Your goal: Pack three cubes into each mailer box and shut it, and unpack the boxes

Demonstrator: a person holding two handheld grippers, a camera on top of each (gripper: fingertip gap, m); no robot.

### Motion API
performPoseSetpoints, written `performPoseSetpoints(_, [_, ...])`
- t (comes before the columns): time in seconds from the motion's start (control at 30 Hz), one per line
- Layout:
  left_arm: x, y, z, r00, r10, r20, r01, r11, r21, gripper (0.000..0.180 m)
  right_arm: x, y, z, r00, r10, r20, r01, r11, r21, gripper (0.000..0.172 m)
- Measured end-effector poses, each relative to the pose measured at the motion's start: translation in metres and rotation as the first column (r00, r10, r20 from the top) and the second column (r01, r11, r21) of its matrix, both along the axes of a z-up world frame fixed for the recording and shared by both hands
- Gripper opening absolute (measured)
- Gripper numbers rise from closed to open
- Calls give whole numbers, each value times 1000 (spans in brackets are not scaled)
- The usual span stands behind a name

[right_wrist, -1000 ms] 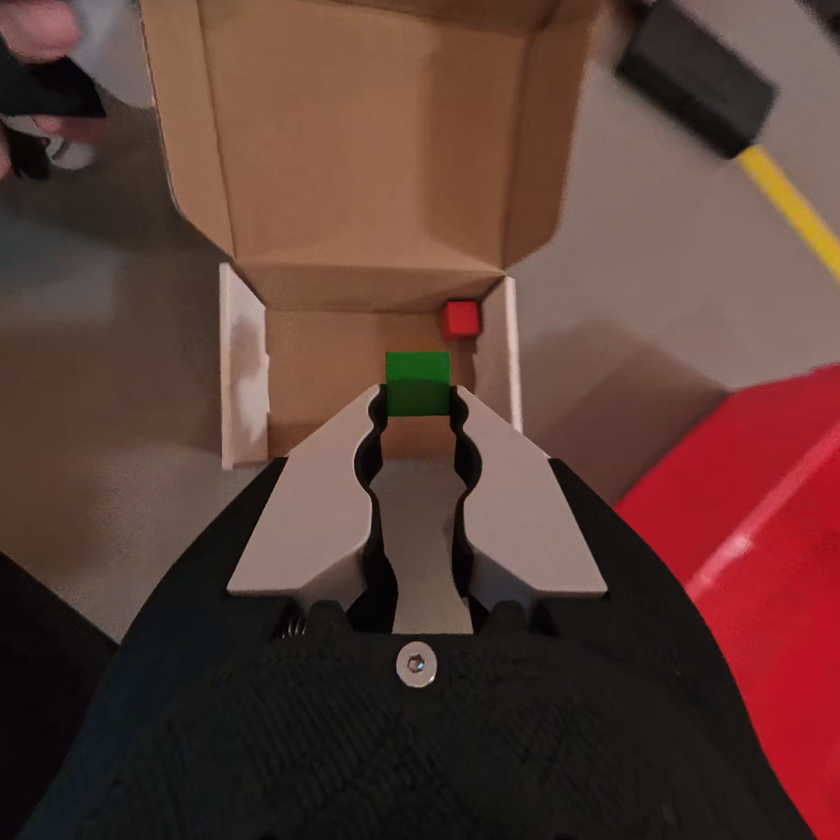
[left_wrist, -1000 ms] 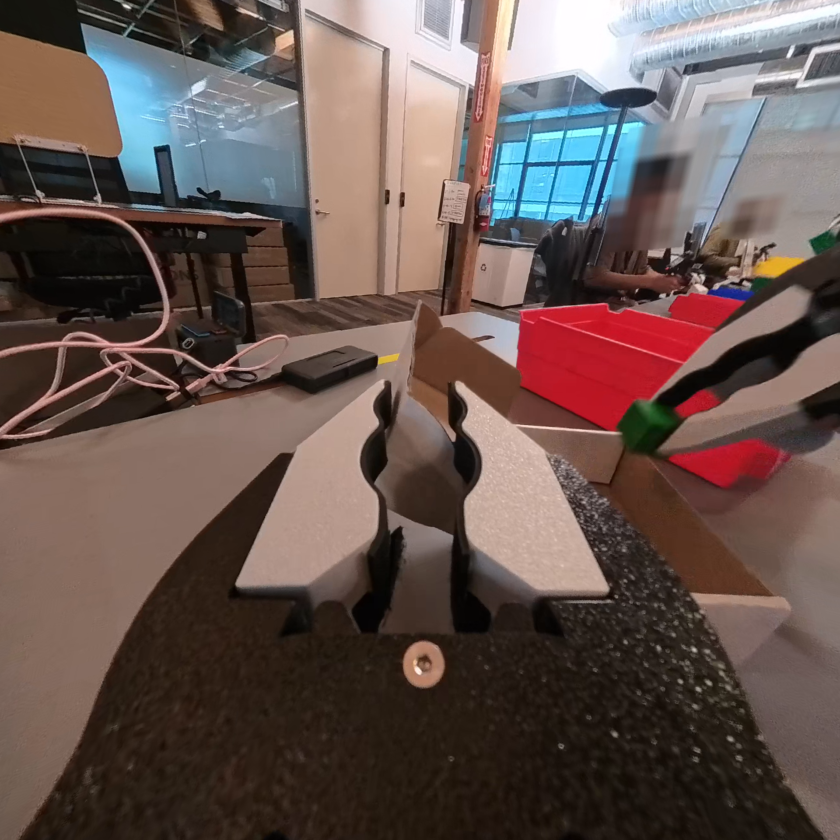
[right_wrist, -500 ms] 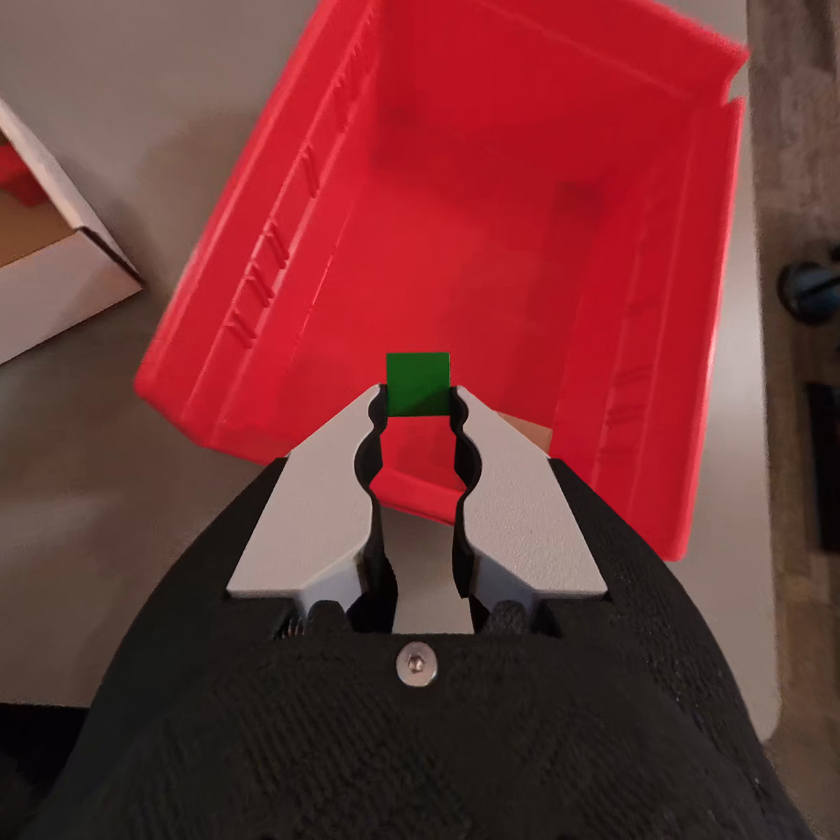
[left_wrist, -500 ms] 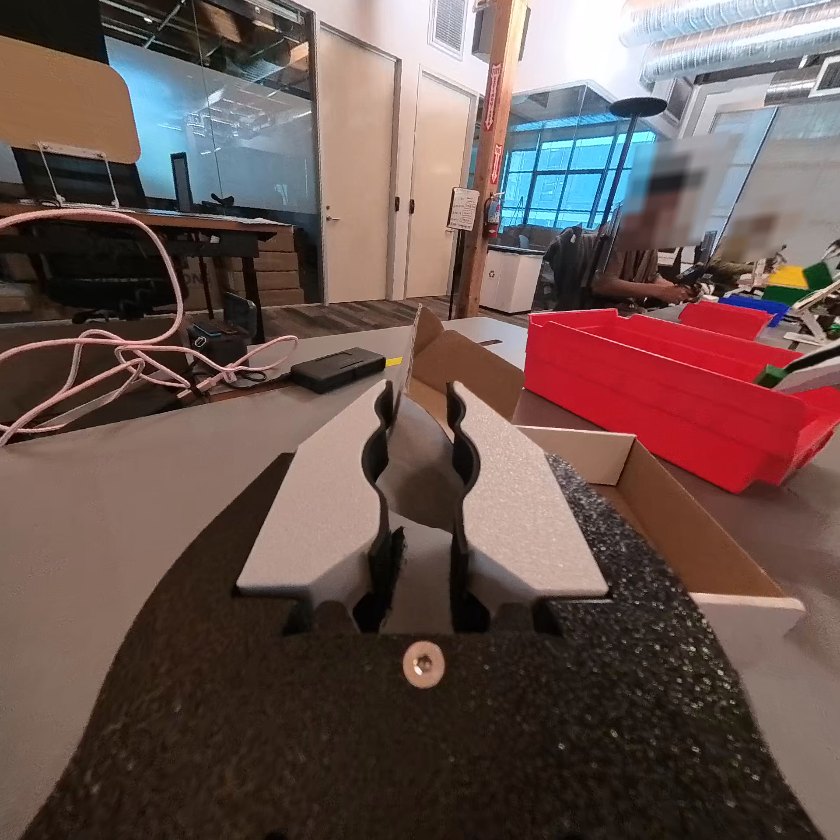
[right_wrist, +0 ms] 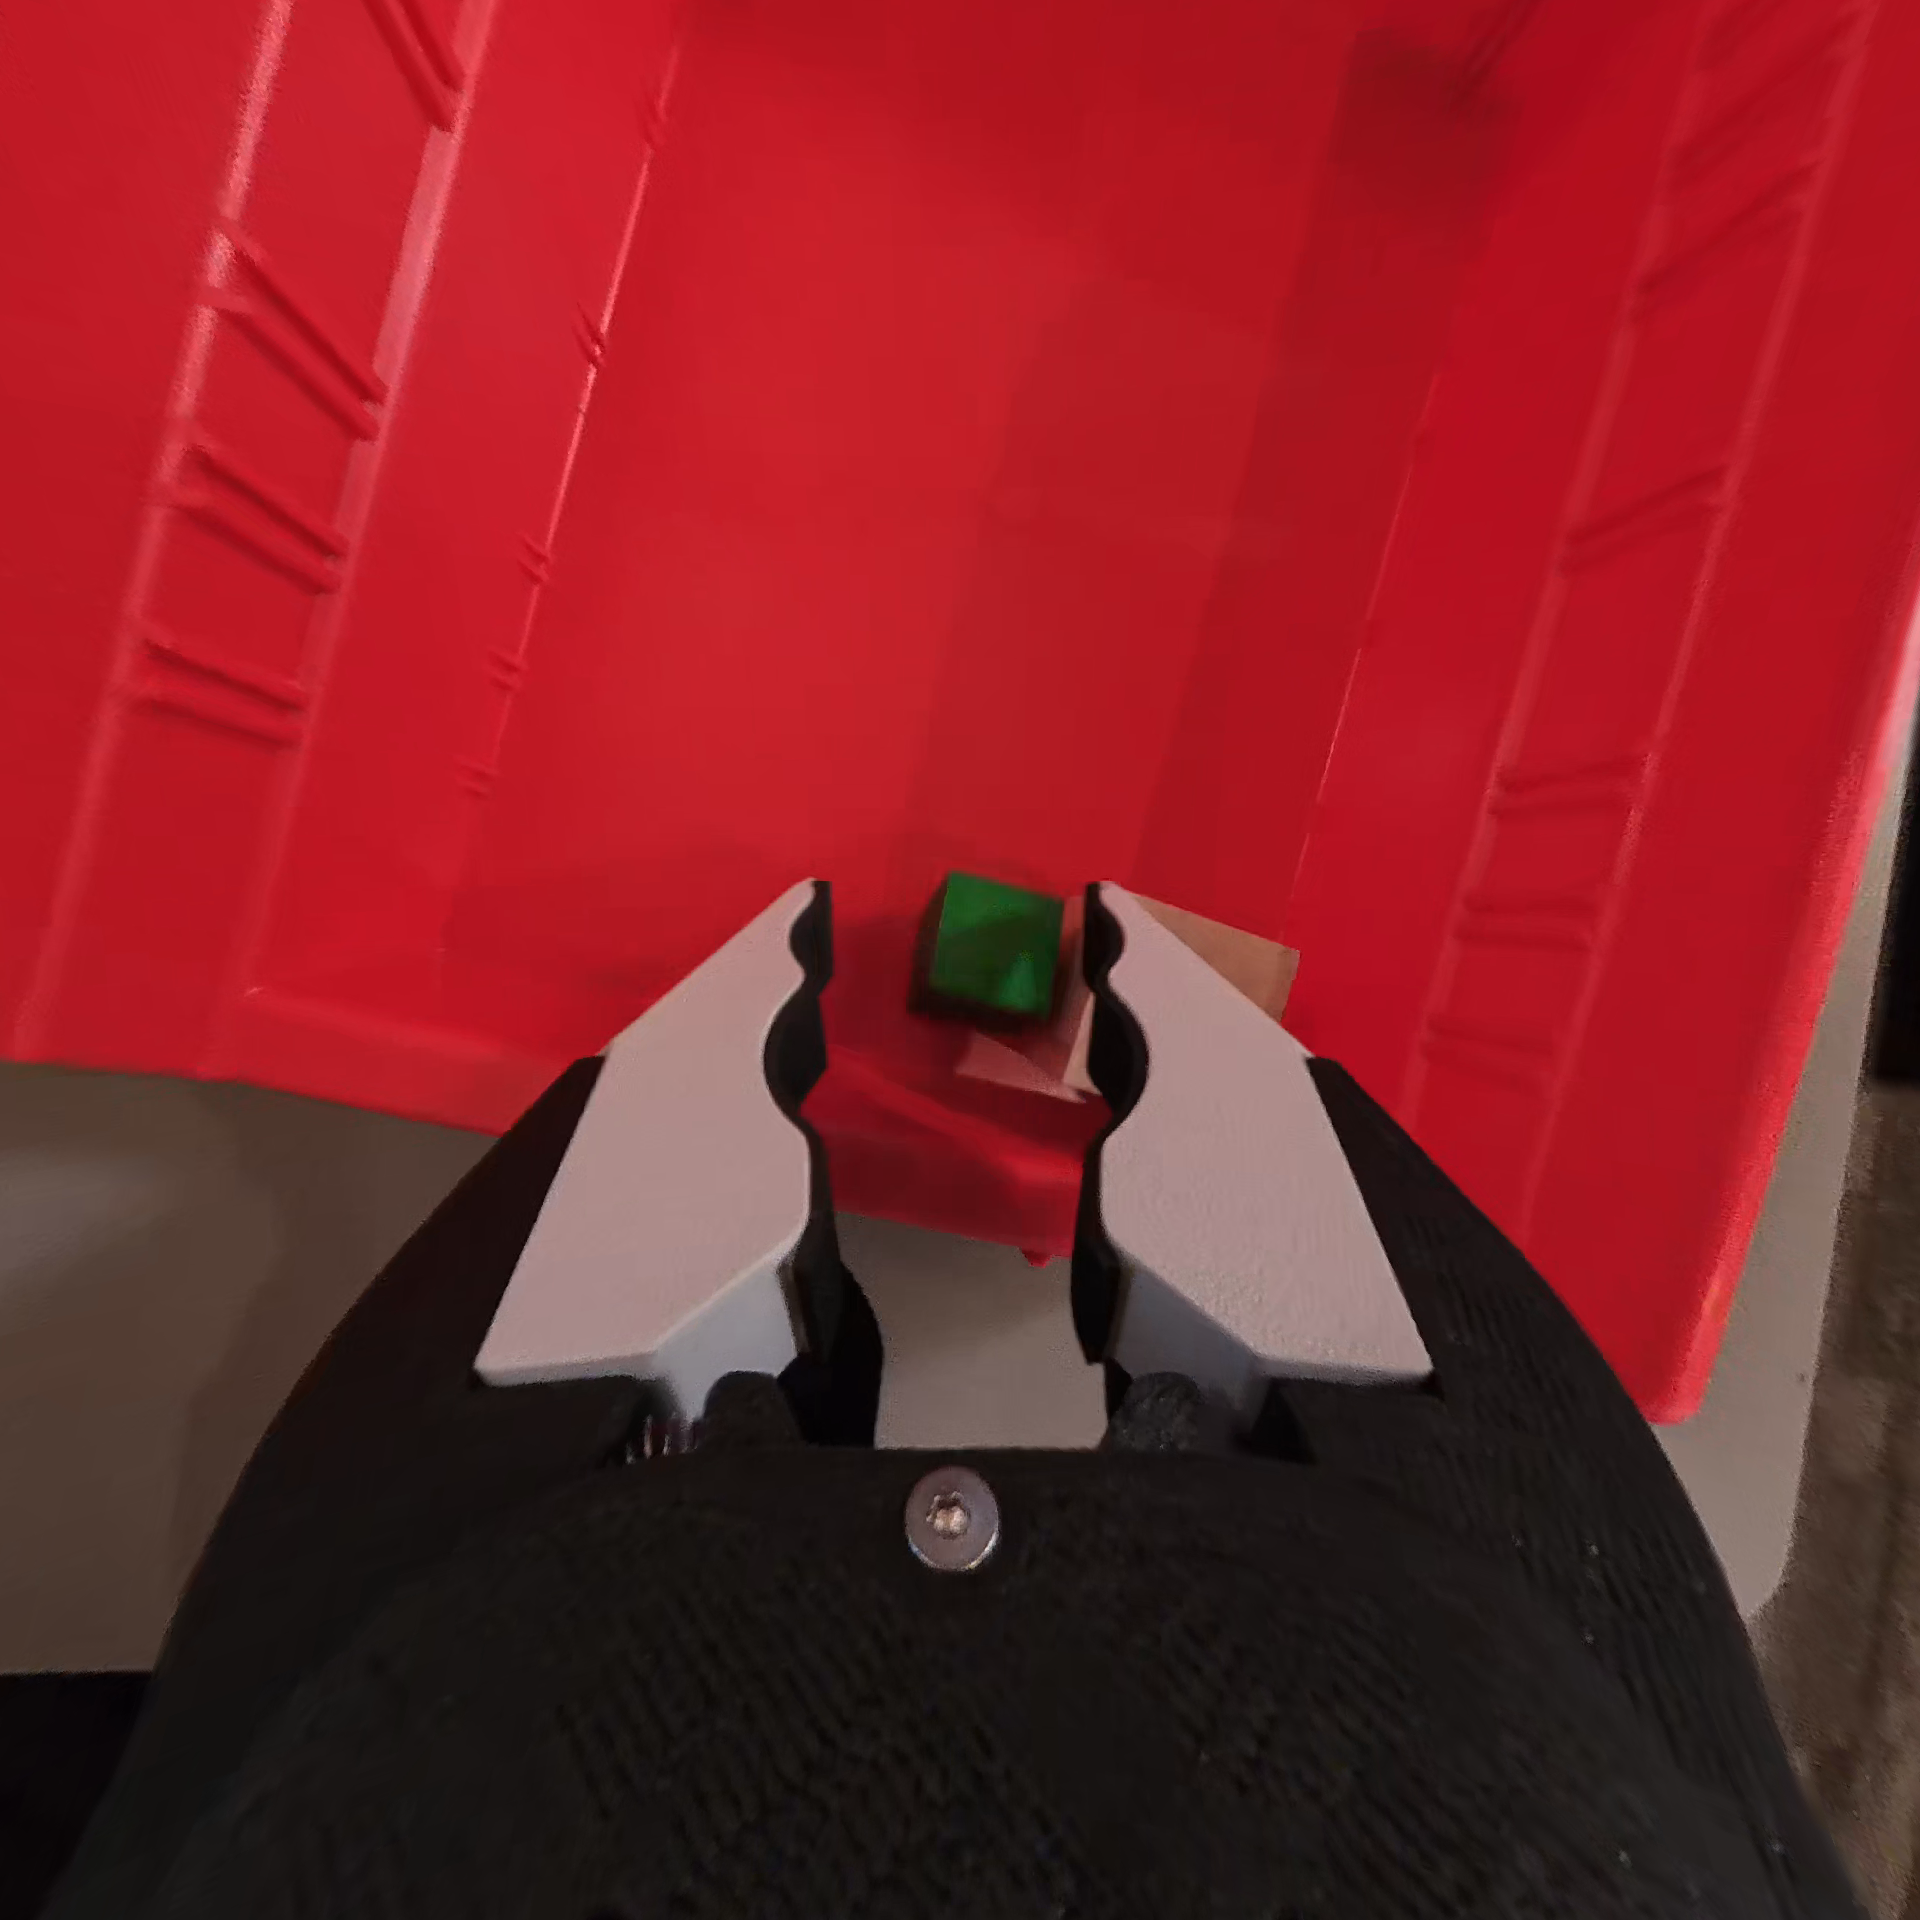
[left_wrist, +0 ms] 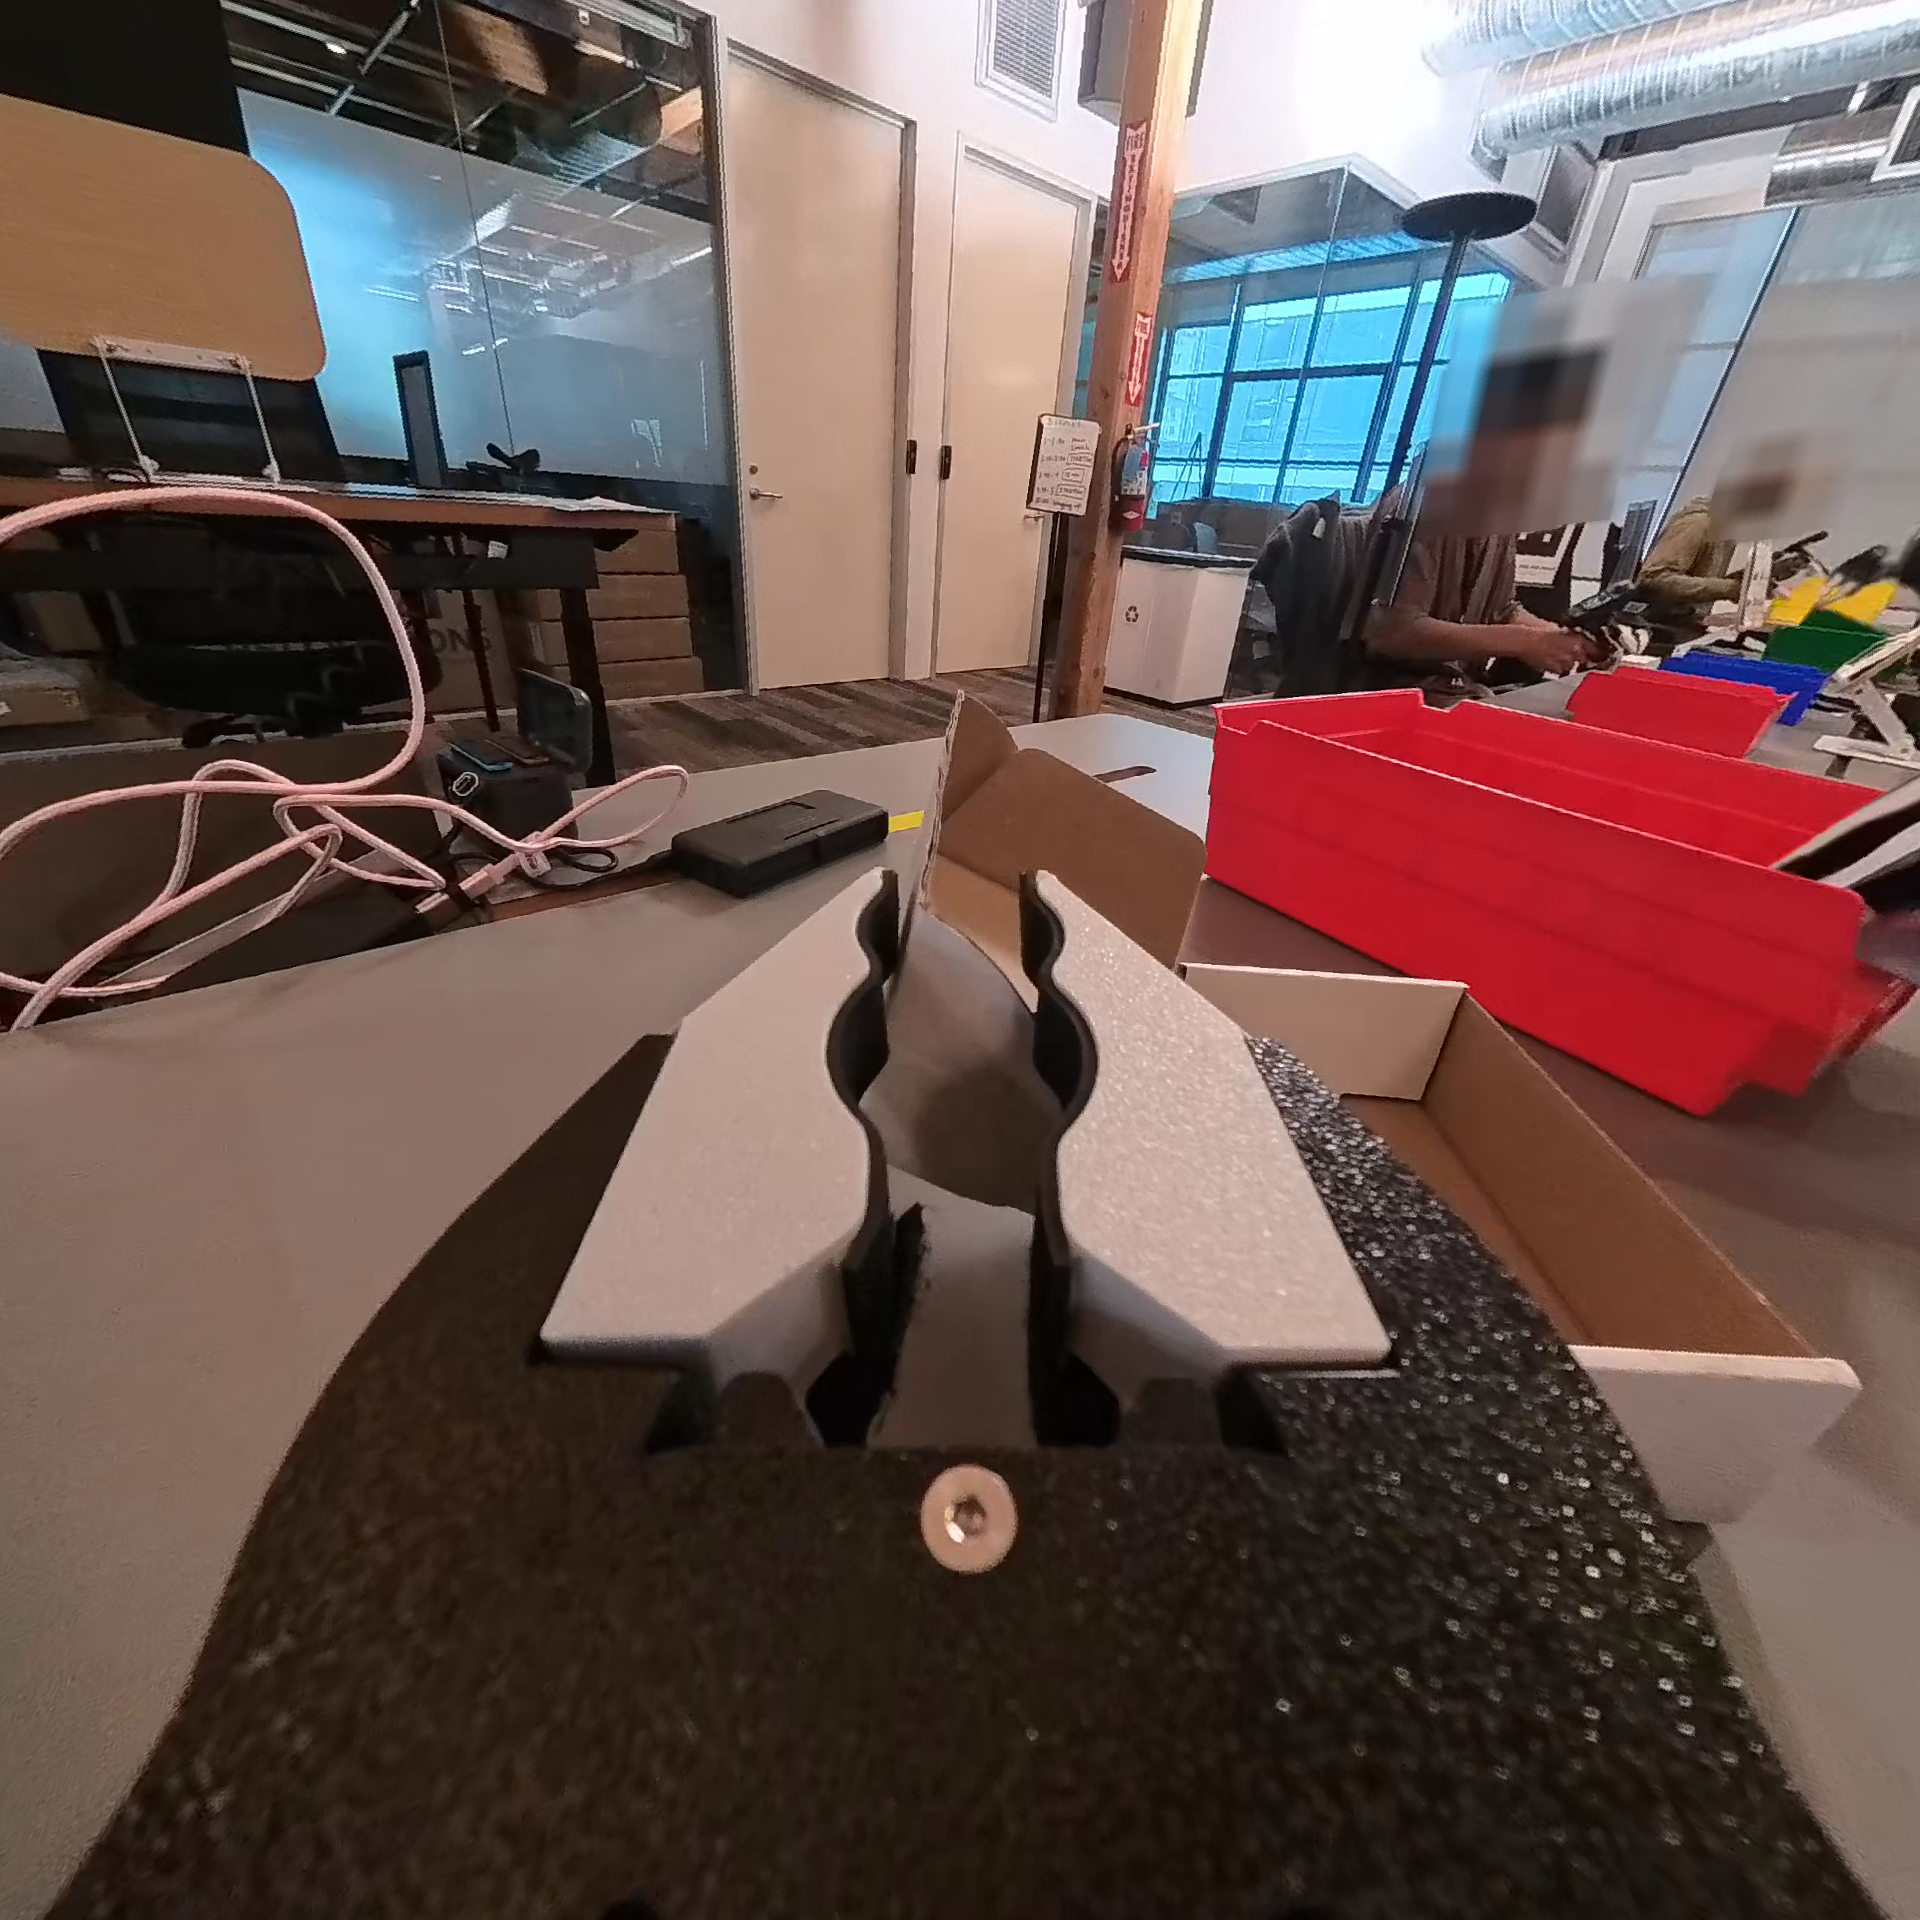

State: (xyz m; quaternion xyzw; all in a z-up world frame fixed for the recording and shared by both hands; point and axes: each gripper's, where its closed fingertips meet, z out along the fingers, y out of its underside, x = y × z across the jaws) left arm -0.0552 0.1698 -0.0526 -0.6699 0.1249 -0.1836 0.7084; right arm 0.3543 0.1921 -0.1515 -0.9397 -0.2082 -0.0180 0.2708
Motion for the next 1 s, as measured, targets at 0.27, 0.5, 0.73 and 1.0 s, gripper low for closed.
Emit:
performPoseSetpoints(0.27, [1,-1,1,1000,0,-5,0,1000,8,21,-115,-17,114,910,394,-130,-286,823,490,52])
performPoseSetpoints(0.5, [1,0,0,1000,-4,7,4,1000,7,21,-254,-41,51,686,726,-35,-676,655,337,43])
performPoseSetpoints(0.73, [-3,1,0,1000,4,11,-4,1000,5,19,-289,-9,16,635,773,14,-761,622,185,42])
performPoseSetpoints(1.0, [2,-2,4,1000,3,-29,-2,1000,27,19,-290,10,-6,643,761,84,-763,646,-18,42])
